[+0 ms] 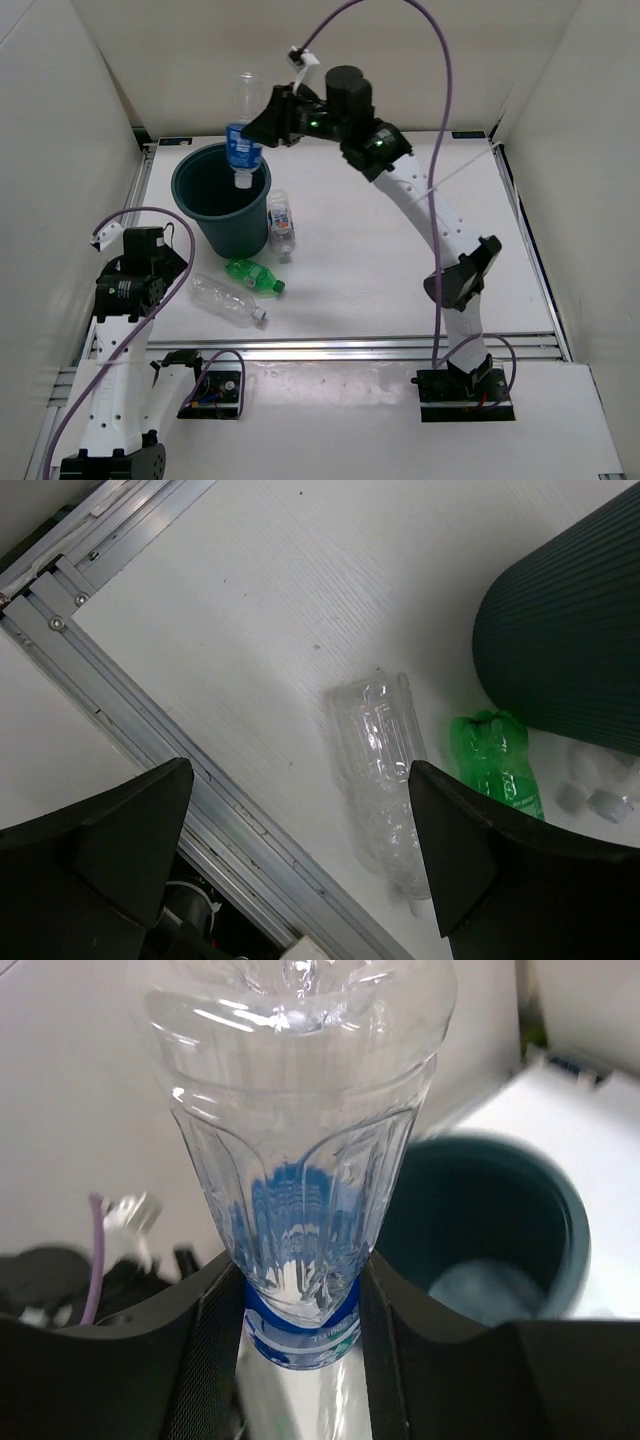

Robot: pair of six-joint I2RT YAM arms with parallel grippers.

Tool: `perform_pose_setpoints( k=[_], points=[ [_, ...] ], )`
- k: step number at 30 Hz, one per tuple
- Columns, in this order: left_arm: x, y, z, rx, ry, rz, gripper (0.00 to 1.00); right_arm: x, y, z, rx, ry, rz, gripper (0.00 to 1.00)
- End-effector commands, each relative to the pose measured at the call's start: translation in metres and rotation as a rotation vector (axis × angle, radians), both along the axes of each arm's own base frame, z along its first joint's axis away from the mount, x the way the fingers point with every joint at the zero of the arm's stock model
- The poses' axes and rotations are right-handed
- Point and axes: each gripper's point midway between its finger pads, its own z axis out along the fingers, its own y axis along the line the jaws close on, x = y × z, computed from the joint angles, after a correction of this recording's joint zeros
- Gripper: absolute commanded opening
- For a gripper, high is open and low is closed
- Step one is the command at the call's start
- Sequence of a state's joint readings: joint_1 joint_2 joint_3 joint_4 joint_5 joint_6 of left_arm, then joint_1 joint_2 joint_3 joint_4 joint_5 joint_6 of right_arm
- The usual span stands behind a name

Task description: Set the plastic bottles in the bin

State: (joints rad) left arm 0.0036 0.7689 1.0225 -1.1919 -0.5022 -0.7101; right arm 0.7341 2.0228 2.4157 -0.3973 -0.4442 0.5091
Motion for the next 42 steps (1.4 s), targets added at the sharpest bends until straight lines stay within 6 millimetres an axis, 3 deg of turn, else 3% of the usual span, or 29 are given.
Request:
perform_pose_setpoints(
  k=[1, 2, 5, 7, 8, 9, 10, 13, 14, 15, 16, 17, 18, 19, 20, 21, 23, 24, 25, 26, 27, 28, 32, 33, 35, 36, 41, 42],
  points=[
    [0.003, -0.004, 0.005, 0.005, 0.004, -0.064, 1.0, 0.046, 0.027, 0.013, 0.042, -0.217, -0.23, 0.32],
    [0.001, -0.003, 0.008, 0.017, 0.01, -0.077, 1.0, 0.044, 0.046, 0.011, 0.054, -0.276, -0.238, 0.36],
    [0.002, -0.006, 0.01, 0.014, 0.009, -0.102, 1.0, 0.052, 0.064, -0.003, 0.044, -0.311, -0.298, 0.48],
    [0.001, -0.006, 0.013, 0.021, 0.013, -0.11, 1.0, 0.063, 0.072, -0.033, -0.006, -0.293, -0.312, 0.76],
    [0.0, -0.006, 0.015, 0.021, 0.011, -0.11, 1.0, 0.066, 0.071, -0.037, -0.02, -0.297, -0.32, 0.92],
    [0.0, -0.006, 0.015, 0.021, 0.011, -0.11, 1.0, 0.067, 0.07, -0.041, -0.037, -0.302, -0.328, 1.0],
    [0.001, -0.007, 0.018, 0.015, 0.001, -0.116, 1.0, 0.068, 0.069, -0.044, -0.059, -0.313, -0.325, 1.0],
    [-0.001, -0.007, 0.025, 0.011, -0.036, -0.11, 1.0, 0.061, 0.037, -0.016, -0.091, -0.326, -0.407, 1.0],
    [-0.003, -0.009, 0.024, 0.004, -0.028, -0.116, 1.0, 0.052, 0.007, 0.023, -0.056, -0.356, -0.478, 1.0],
    [-0.003, -0.01, 0.03, -0.005, -0.057, -0.104, 1.0, 0.057, -0.005, -0.005, -0.133, -0.319, -0.534, 1.0],
    [-0.002, -0.01, 0.03, -0.012, -0.062, -0.097, 1.0, 0.062, -0.048, 0.019, -0.099, -0.304, -0.627, 1.0],
    [-0.006, -0.01, 0.03, -0.018, -0.066, -0.089, 1.0, 0.067, -0.067, 0.011, -0.088, -0.219, -0.672, 1.0],
    [-0.008, -0.011, 0.029, -0.023, -0.076, -0.083, 1.0, 0.086, -0.097, -0.03, -0.164, -0.121, -0.712, 1.0],
    [-0.01, -0.011, 0.026, -0.029, -0.079, -0.077, 1.0, 0.084, -0.114, -0.032, -0.15, -0.074, -0.702, 1.0],
    [-0.011, -0.011, 0.024, -0.038, -0.084, -0.067, 1.0, 0.086, -0.123, -0.048, -0.162, -0.021, -0.674, 1.0],
    [-0.015, -0.011, 0.017, -0.038, -0.08, -0.067, 1.0, 0.091, -0.136, -0.086, -0.201, 0.095, -0.615, 1.0],
    [-0.016, -0.012, 0.013, -0.046, -0.09, -0.058, 1.0, 0.089, -0.141, -0.114, -0.217, 0.18, -0.504, 1.0],
    [-0.018, -0.012, 0.007, -0.047, -0.081, -0.057, 1.0, 0.1, -0.15, -0.143, -0.24, 0.259, -0.474, 1.0],
    [-0.019, -0.014, 0.003, -0.056, -0.071, -0.065, 1.0, 0.099, -0.148, -0.158, -0.238, 0.319, -0.415, 1.0],
    [-0.019, -0.015, 0.0, -0.063, -0.062, -0.071, 1.0, 0.085, -0.135, -0.16, -0.209, 0.369, -0.256, 1.0],
    [-0.018, -0.015, -0.003, -0.064, -0.06, -0.071, 1.0, 0.089, -0.135, -0.167, -0.212, 0.407, -0.224, 1.0],
    [-0.017, -0.017, -0.003, -0.07, -0.06, -0.077, 1.0, 0.098, -0.133, -0.201, -0.255, 0.504, -0.208, 1.0],
    [-0.009, -0.018, -0.006, -0.066, -0.038, -0.099, 1.0, 0.112, -0.107, -0.231, -0.268, 0.543, -0.13, 1.0],
    [-0.005, -0.018, -0.005, -0.065, -0.042, -0.099, 1.0, 0.119, -0.102, -0.253, -0.281, 0.576, -0.121, 1.0],
    [-0.002, -0.018, -0.01, -0.067, -0.01, -0.098, 1.0, 0.122, -0.09, -0.258, -0.26, 0.597, -0.089, 1.0],
    [0.001, -0.02, -0.01, -0.074, -0.011, -0.104, 1.0, 0.122, -0.086, -0.276, -0.262, 0.641, -0.063, 1.0],
    [0.007, -0.02, -0.02, -0.085, 0.063, -0.094, 1.0, 0.116, -0.075, -0.304, -0.248, 0.693, 0.003, 1.0],
    [0.007, -0.02, -0.02, -0.085, 0.063, -0.094, 1.0, 0.113, -0.071, -0.32, -0.261, 0.716, 0.011, 1.0]
  ],
)
